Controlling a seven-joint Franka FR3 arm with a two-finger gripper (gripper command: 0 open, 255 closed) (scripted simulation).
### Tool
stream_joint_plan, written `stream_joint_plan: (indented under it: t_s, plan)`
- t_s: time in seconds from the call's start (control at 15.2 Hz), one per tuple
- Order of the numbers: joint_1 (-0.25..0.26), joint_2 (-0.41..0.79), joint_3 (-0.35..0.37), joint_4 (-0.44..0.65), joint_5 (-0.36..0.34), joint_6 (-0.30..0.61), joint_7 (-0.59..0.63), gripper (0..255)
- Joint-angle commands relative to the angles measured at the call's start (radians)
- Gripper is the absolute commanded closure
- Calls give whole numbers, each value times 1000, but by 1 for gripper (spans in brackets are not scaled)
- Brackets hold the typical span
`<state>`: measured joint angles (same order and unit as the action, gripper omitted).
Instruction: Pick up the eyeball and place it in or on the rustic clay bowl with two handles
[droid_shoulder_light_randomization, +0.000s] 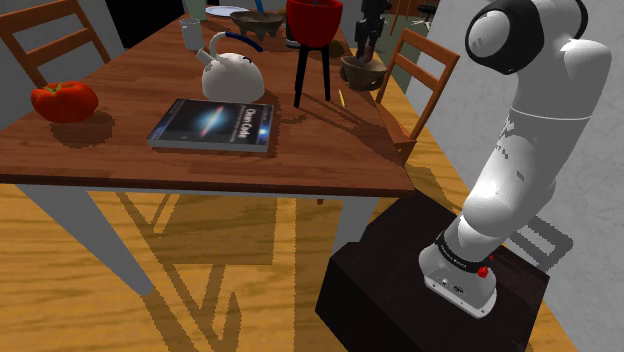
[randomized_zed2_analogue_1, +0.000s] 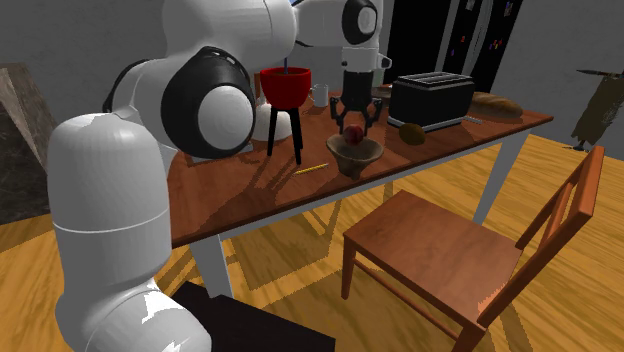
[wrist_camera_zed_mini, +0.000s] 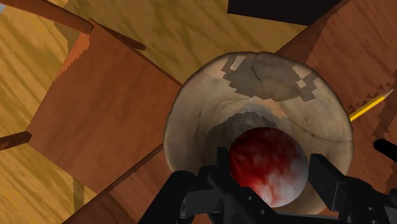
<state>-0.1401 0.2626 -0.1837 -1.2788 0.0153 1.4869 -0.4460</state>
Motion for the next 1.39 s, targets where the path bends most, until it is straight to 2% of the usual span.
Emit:
stream_joint_plan:
  t_s: [0.0, 0.46, 0.53, 0.86, 1.12, 1.32]
  plan:
    - [2, -8, 1, -26, -2, 19, 2, 255]
    - [2, -8, 1, -26, -1, 19, 2, 255]
    - [2, -8, 1, -26, -1, 19, 2, 0]
    - [2, -8, 1, -26, -1, 19, 2, 0]
    - [-13, 76, -1, 229, 14, -153, -5, 0]
    - [-13, 76, -1, 229, 14, -153, -5, 0]
